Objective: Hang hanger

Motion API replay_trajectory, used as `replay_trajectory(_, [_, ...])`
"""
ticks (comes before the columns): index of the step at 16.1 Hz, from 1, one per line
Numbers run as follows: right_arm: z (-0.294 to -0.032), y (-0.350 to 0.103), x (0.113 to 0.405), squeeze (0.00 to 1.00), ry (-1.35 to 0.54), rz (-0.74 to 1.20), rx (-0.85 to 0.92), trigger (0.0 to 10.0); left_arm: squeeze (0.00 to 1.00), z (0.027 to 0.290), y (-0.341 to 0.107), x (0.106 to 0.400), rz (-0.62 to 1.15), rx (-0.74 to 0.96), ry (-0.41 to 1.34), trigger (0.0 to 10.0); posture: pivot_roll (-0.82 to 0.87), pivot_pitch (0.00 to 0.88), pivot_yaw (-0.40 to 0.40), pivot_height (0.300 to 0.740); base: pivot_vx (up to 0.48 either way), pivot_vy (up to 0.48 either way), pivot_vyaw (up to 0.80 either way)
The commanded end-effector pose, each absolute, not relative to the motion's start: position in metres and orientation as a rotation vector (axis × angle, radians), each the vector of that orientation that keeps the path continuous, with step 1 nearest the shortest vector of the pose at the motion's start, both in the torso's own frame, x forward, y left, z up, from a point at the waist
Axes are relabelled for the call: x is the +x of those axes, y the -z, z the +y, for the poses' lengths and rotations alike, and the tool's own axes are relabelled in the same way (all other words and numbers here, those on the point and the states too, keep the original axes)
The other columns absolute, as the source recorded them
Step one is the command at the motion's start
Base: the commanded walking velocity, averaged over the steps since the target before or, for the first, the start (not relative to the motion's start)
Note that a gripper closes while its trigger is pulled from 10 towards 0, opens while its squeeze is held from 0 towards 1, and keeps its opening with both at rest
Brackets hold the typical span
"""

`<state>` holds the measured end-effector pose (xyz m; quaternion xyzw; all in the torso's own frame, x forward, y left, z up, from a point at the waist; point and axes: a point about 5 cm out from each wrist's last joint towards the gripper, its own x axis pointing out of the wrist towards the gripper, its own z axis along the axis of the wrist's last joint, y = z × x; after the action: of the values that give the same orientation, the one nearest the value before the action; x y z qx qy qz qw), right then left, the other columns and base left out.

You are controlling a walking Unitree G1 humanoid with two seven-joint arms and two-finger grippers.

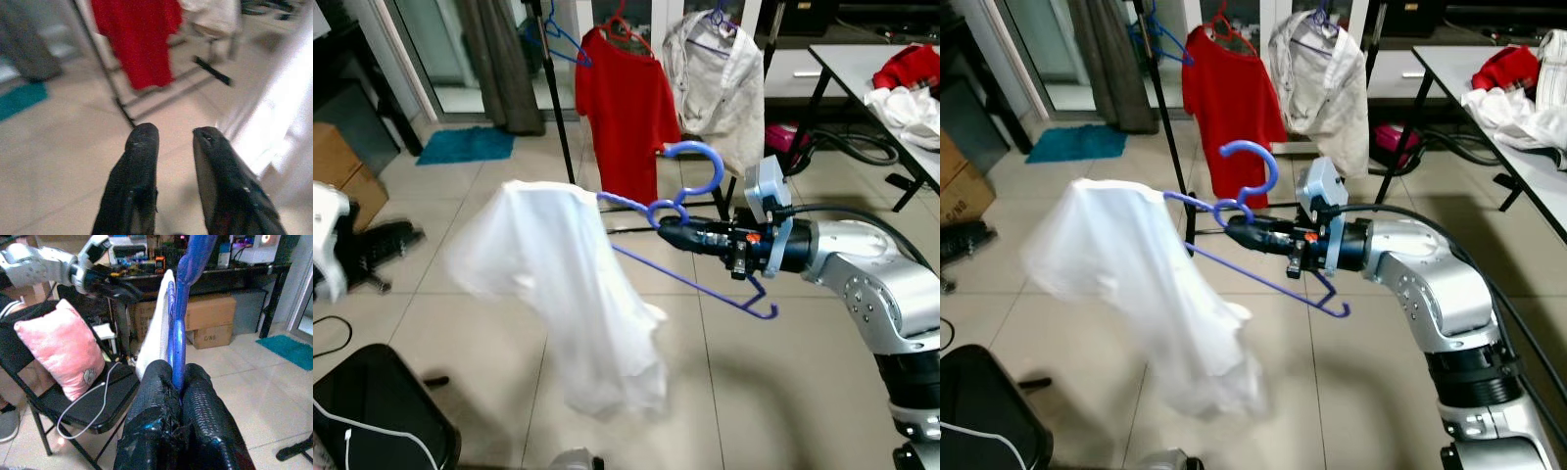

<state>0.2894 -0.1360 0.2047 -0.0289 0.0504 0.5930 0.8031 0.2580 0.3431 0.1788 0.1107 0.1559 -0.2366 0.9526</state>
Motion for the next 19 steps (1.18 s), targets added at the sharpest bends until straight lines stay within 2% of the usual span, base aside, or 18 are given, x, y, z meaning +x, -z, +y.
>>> replay_trajectory(1, [-0.131, -0.213, 0.29, 0.0, -1.293, 0.073, -0.09, 10.0, 1.0, 0.337, -0.197, 0.258, 0.285, 0.234, 0.592, 10.0, 0.0, 0.0, 0.08, 0.74, 0.0, 0.0, 0.0])
replay_trajectory(3, [-0.13, -0.212, 0.291, 0.0, -1.295, 0.076, -0.105, 10.0, 1.0, 0.33, -0.22, 0.269, 0.182, 0.217, 0.639, 10.0, 0.0, 0.0, 0.076, 0.74, 0.0, 0.0, 0.0])
replay_trajectory(5, [-0.128, -0.212, 0.291, 0.0, -1.32, 0.07, -0.165, 10.0, 1.0, 0.3, -0.255, 0.286, 0.076, 0.227, 0.811, 10.0, 0.0, 0.0, 0.077, 0.74, 0.0, 0.0, 0.0])
replay_trajectory(6, [-0.127, -0.212, 0.291, 0.0, -1.328, 0.066, -0.186, 10.0, 1.0, 0.289, -0.258, 0.289, 0.078, 0.235, 0.874, 10.0, 0.0, 0.0, 0.079, 0.74, 0.0, 0.0, 0.0])
replay_trajectory(7, [-0.125, -0.212, 0.291, 0.0, -1.345, 0.061, -0.217, 10.0, 1.0, 0.266, -0.261, 0.293, 0.108, 0.261, 1.029, 10.0, -0.01, 0.0, 0.087, 0.74, 0.0, 0.0, 0.0])
replay_trajectory(9, [-0.121, -0.214, 0.29, 0.0, -1.37, 0.054, -0.249, 10.0, 1.0, 0.237, -0.26, 0.297, 0.155, 0.295, 1.23, 10.0, -0.01, 0.0, 0.101, 0.74, 0.0, 0.0, 0.0])
replay_trajectory(13, [-0.116, -0.215, 0.287, 0.0, -1.408, 0.044, -0.267, 10.0, 1.0, 0.219, -0.258, 0.299, 0.247, 0.334, 1.404, 10.0, -0.02, 0.0, 0.127, 0.74, 0.0, 0.0, 0.0])
replay_trajectory(14, [-0.114, -0.215, 0.285, 0.0, -1.419, 0.038, -0.271, 10.0, 0.39, 0.219, -0.251, 0.303, 0.299, 0.411, 1.41, 10.0, -0.02, 0.0, 0.13, 0.74, 0.0, 0.0, 0.0])
replay_trajectory(16, [-0.112, -0.215, 0.282, 0.0, -1.44, 0.035, -0.271, 10.0, 0.0, 0.223, -0.245, 0.313, 0.318, 0.488, 1.351, 10.0, -0.03, 0.0, 0.132, 0.74, 0.0, 0.0, 0.0])
replay_trajectory(17, [-0.112, -0.215, 0.281, 0.0, -1.448, 0.035, -0.272, 10.0, 0.0, 0.224, -0.243, 0.317, 0.314, 0.517, 1.322, 3.9, -0.03, 0.0, 0.131, 0.74, 0.0, 0.0, 0.0])
replay_trajectory(18, [-0.111, -0.215, 0.28, 0.0, -1.456, 0.035, -0.274, 10.0, 0.0, 0.224, -0.241, 0.321, 0.318, 0.533, 1.296, 2.3, -0.03, 0.0, 0.131, 0.74, 0.0, 0.0, 0.0])
replay_trajectory(19, [-0.111, -0.215, 0.28, 0.0, -1.46, 0.034, -0.274, 10.0, 0.0, 0.224, -0.241, 0.322, 0.318, 0.536, 1.296, 0.0, -0.03, 0.0, 0.129, 0.74, 0.0, 0.0, 0.0])
